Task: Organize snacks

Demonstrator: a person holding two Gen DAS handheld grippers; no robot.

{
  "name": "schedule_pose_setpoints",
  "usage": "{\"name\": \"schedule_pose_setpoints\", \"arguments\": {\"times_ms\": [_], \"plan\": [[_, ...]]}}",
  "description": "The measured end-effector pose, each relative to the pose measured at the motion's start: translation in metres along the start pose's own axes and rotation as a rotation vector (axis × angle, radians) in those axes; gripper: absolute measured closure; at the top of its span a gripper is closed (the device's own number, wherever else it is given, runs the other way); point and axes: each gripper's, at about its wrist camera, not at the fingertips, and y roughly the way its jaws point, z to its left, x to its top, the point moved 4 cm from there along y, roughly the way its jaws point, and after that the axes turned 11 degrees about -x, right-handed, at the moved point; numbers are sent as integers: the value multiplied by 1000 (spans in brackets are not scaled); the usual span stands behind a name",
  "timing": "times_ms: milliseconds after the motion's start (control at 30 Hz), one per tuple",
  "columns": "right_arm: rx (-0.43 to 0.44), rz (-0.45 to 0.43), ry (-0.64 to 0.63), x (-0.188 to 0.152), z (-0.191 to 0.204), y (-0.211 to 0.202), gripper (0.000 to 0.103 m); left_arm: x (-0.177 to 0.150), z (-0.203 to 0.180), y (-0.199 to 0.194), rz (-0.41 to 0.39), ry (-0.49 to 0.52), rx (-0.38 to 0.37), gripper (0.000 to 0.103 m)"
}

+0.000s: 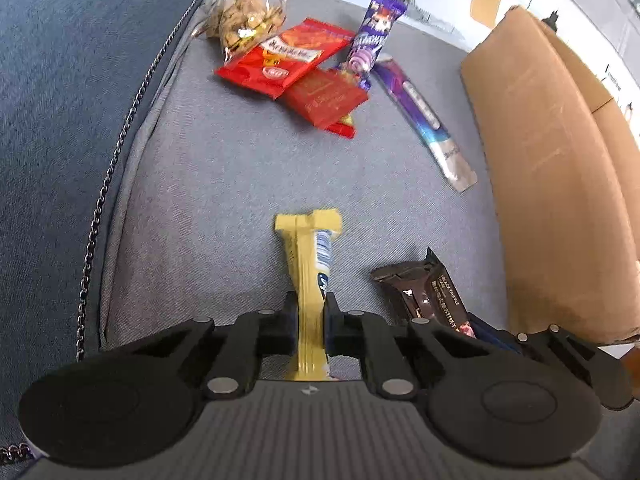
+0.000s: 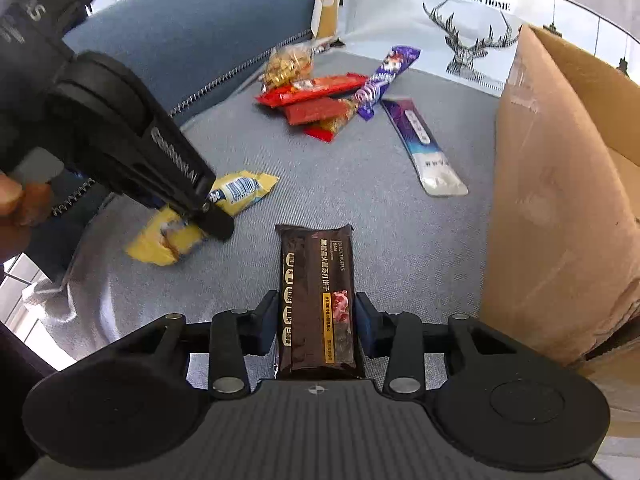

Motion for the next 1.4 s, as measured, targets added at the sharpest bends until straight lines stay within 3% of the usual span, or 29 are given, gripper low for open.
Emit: {"name": "schedule_pose_setpoints", "arguments": {"times_ms": [533, 900, 1067, 1167, 1267, 1400], "plan": [[17, -268, 98, 40, -24, -65, 62, 30, -18, -43, -291, -40, -143, 93], [-63, -430, 235, 91, -124, -107, 62, 41, -63, -62, -475, 86, -207, 93], [-143, -455, 322, 98, -177, -100, 62, 47, -89, -58, -506, 111, -242, 93], [-188, -452, 371, 85, -200, -95, 62, 49, -105, -55, -520, 132, -257, 93], [-217, -407, 370, 68, -216, -89, 62, 53, -125, -49, -537, 145, -287, 93], [-253, -427, 373, 63, -238, -95, 62, 53, -151, -43, -560, 150, -325, 93]]}}
